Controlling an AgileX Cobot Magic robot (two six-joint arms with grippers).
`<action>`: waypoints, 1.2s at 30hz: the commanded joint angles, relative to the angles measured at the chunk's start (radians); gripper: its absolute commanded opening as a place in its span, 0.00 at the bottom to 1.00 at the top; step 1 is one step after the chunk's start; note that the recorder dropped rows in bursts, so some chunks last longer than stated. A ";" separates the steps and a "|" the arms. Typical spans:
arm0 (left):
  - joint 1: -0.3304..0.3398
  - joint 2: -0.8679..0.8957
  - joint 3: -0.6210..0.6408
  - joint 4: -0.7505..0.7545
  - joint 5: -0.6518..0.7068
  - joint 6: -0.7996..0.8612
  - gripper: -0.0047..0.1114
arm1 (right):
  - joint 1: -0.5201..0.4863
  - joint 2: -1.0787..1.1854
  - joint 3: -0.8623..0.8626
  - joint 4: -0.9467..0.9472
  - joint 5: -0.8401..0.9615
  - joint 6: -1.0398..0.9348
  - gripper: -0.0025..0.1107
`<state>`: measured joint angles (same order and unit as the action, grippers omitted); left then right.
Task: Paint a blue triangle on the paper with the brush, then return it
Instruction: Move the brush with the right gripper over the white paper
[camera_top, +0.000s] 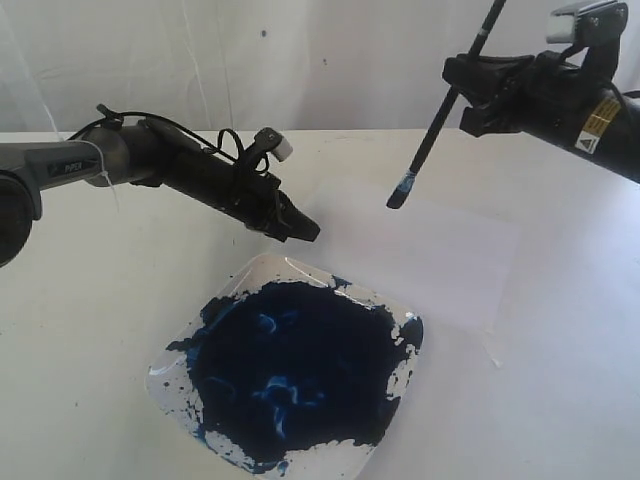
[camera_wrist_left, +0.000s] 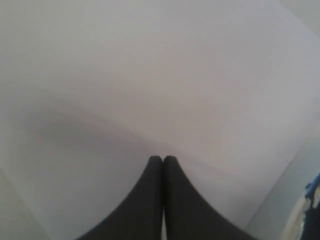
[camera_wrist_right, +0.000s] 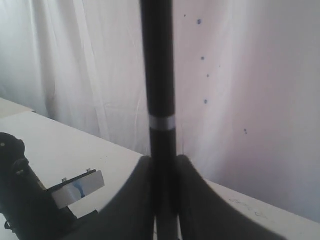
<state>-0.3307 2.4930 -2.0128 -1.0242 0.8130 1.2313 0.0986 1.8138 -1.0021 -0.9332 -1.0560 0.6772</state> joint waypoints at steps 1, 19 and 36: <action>0.000 -0.003 -0.005 0.011 0.007 0.007 0.04 | 0.011 0.021 -0.013 0.035 -0.019 -0.023 0.02; 0.000 0.010 -0.005 0.089 0.009 0.007 0.04 | 0.011 0.029 -0.013 0.120 -0.028 -0.049 0.02; 0.000 0.010 -0.005 0.091 0.006 0.005 0.04 | 0.041 0.118 -0.025 0.128 -0.070 -0.047 0.02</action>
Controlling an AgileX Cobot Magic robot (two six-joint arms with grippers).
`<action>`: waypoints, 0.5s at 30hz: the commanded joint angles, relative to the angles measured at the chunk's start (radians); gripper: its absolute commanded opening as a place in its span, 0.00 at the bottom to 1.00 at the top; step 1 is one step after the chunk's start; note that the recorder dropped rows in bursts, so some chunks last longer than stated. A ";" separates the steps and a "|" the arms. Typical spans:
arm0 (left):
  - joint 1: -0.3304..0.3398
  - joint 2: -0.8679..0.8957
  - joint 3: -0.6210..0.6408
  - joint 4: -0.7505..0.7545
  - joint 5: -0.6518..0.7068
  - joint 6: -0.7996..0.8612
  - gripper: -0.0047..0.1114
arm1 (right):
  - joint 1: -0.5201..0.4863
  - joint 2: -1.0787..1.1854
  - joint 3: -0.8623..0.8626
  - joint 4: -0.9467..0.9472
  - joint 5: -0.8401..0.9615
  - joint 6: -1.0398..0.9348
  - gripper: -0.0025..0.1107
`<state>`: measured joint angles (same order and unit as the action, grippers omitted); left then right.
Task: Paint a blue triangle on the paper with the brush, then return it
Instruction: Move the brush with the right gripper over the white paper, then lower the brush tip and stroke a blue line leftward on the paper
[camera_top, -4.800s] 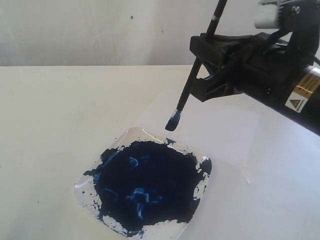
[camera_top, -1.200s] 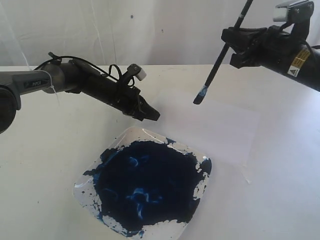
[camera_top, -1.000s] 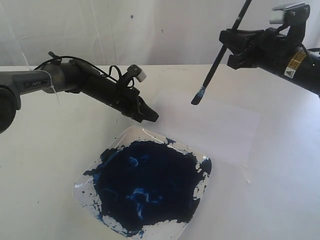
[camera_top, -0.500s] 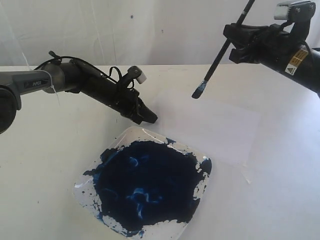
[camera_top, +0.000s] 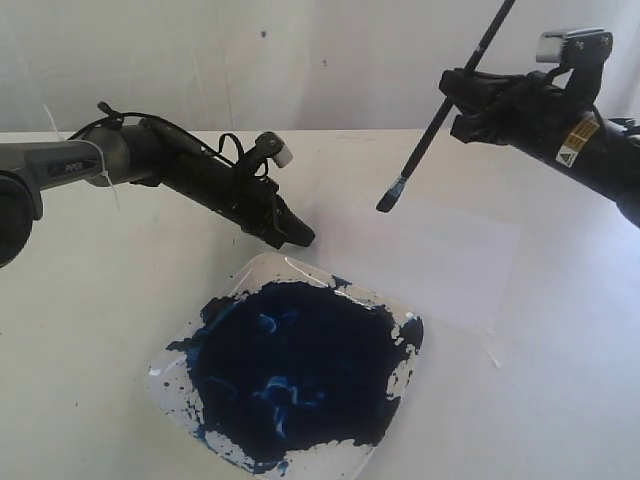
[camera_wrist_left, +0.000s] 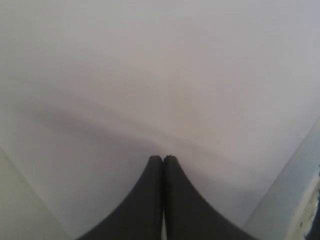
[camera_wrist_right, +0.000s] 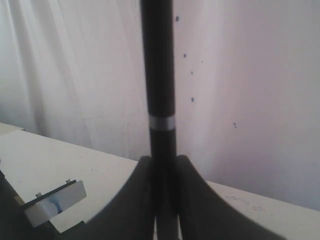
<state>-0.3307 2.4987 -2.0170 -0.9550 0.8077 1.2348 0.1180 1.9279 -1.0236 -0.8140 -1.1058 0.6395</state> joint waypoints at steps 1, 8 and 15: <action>0.000 0.004 -0.001 0.022 0.011 0.001 0.04 | 0.034 0.004 -0.003 0.009 -0.013 -0.009 0.02; 0.000 0.004 -0.001 0.022 0.011 -0.001 0.04 | 0.044 0.030 -0.003 0.009 0.013 -0.011 0.02; 0.000 0.004 -0.001 0.022 0.009 -0.001 0.04 | 0.044 0.054 -0.003 0.009 0.028 -0.025 0.02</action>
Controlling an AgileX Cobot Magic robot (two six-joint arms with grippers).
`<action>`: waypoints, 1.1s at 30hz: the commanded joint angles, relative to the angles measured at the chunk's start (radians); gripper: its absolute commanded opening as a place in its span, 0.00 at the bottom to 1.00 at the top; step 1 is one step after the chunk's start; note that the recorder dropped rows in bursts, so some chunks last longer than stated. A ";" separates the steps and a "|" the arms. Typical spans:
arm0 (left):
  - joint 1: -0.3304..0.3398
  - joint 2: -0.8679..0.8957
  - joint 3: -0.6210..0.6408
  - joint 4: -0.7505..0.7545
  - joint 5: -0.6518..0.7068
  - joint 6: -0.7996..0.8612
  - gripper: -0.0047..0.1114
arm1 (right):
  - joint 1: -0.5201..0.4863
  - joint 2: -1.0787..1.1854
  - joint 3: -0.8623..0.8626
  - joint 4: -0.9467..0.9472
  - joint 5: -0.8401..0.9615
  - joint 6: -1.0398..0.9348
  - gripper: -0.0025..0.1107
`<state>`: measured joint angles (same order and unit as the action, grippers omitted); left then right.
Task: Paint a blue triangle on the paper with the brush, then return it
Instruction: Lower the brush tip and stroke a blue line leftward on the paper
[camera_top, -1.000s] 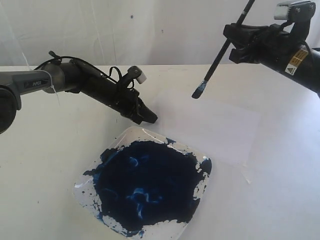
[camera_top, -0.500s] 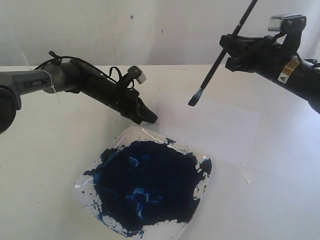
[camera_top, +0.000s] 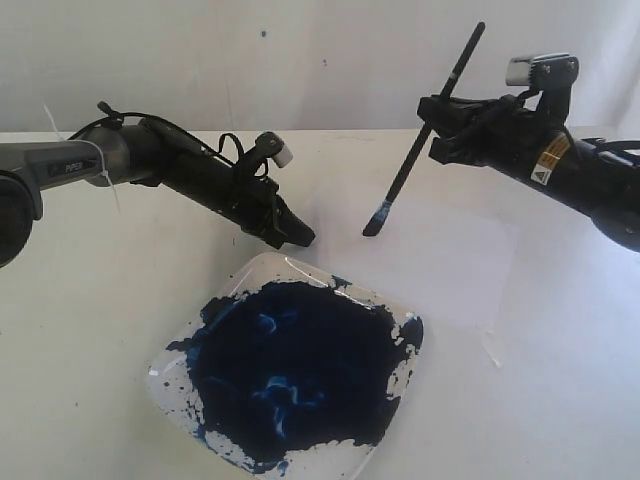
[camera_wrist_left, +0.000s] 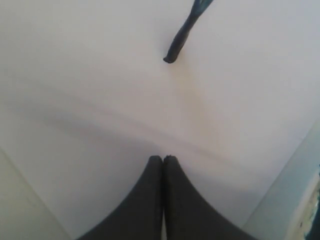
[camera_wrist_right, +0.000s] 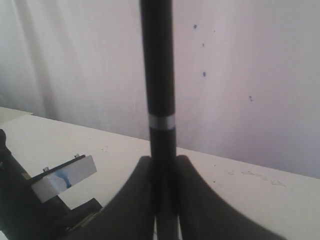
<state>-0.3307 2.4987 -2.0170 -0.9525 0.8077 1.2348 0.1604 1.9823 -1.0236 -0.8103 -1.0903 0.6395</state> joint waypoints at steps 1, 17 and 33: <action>0.000 0.004 -0.001 0.019 0.009 -0.001 0.04 | 0.001 0.000 -0.003 0.006 0.012 -0.052 0.02; 0.000 0.004 -0.001 0.019 0.007 -0.001 0.04 | -0.066 -0.013 -0.002 0.006 0.058 -0.062 0.02; 0.000 0.004 -0.001 0.019 0.003 -0.001 0.04 | -0.163 -0.015 -0.002 -0.004 0.053 -0.048 0.02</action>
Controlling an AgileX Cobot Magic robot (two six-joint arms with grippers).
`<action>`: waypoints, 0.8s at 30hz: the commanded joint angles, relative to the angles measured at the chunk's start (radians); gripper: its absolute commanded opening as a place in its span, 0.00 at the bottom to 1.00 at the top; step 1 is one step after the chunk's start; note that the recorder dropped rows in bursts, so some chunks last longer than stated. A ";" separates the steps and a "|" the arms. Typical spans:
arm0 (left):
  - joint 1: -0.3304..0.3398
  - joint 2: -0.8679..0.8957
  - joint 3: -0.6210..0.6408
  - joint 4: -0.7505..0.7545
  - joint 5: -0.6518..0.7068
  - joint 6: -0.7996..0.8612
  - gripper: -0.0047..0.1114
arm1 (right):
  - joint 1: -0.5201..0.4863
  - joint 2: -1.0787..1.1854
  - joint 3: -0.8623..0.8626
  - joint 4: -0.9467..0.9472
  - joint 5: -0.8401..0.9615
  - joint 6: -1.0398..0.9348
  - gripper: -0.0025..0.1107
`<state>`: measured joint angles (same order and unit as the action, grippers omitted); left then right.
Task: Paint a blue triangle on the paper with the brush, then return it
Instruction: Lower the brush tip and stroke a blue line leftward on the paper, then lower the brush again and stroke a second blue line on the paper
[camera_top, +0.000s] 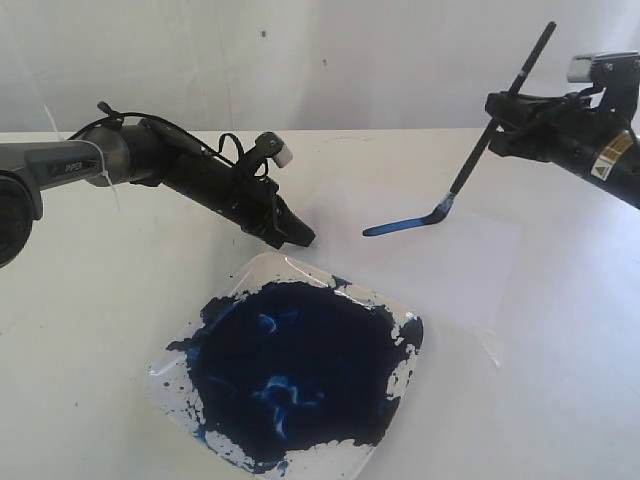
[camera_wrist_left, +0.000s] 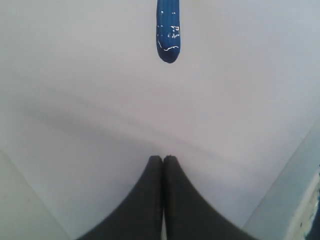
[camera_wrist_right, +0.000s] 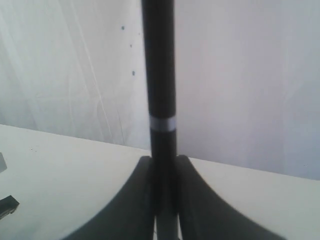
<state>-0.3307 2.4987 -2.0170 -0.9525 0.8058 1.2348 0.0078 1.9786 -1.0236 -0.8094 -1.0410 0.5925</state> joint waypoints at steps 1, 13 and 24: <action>0.000 0.004 -0.001 0.019 0.005 -0.001 0.04 | -0.010 -0.012 -0.002 -0.007 -0.006 0.015 0.02; 0.000 0.004 -0.001 0.019 0.005 -0.001 0.04 | 0.021 -0.182 0.001 -0.087 0.036 0.211 0.02; 0.000 0.004 -0.001 0.019 0.005 -0.001 0.04 | 0.310 -0.236 0.001 0.277 0.396 0.011 0.02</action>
<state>-0.3307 2.4987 -2.0170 -0.9525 0.8058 1.2348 0.2628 1.7391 -1.0236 -0.7235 -0.7196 0.7522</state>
